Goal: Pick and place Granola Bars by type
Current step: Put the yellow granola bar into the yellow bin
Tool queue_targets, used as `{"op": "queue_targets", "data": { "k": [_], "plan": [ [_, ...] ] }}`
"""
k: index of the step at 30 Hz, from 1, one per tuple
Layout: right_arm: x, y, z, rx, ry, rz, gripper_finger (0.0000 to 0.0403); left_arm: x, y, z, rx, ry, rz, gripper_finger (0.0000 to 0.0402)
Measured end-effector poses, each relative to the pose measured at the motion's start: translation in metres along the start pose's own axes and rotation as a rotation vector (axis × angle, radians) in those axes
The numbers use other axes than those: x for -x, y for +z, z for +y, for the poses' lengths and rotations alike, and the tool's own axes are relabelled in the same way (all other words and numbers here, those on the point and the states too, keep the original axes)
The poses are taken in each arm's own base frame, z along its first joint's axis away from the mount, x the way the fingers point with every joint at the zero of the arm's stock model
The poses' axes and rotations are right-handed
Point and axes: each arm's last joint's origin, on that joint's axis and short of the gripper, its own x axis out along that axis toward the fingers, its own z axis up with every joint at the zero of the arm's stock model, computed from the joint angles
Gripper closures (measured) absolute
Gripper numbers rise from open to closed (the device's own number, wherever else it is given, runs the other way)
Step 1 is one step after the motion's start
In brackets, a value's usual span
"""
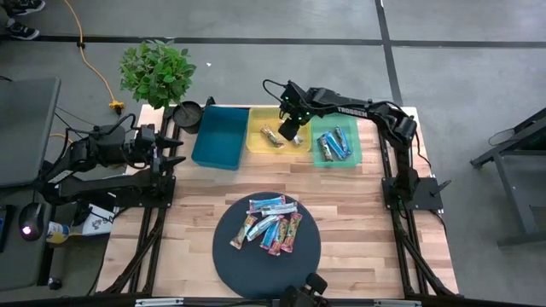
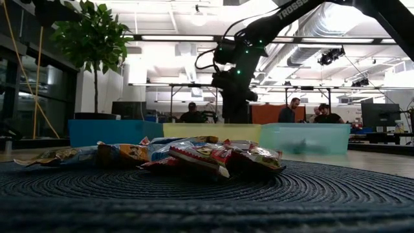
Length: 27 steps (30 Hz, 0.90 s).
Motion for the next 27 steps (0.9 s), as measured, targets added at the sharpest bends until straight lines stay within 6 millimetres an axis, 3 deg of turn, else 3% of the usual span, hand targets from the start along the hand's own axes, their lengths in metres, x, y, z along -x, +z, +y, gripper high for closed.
{"op": "queue_targets", "data": {
  "k": [6,11,15,21,27],
  "plan": [
    [0.003,0.007,0.009,0.017,0.214,-0.049,0.026,0.0,0.0,0.0,0.004,0.0,0.0,0.0129],
    [0.008,0.011,0.036,0.083,0.479,-0.094,0.0262,0.0,0.0,0.0,0.004,0.0,0.0,0.0129],
    [0.019,0.009,0.072,0.168,0.631,-0.116,0.0261,0.0,0.0,0.0,0.004,-0.001,0.0,0.0129],
    [0.034,-0.006,0.127,0.284,0.703,-0.095,0.0262,0.0,0.0,0.0,0.0,-0.003,0.0,0.0129],
    [0.046,-0.039,0.203,0.486,0.711,-0.091,0.0262,0.0,0.0,0.0,-0.002,-0.004,0.001,0.0129]
  ]
}}
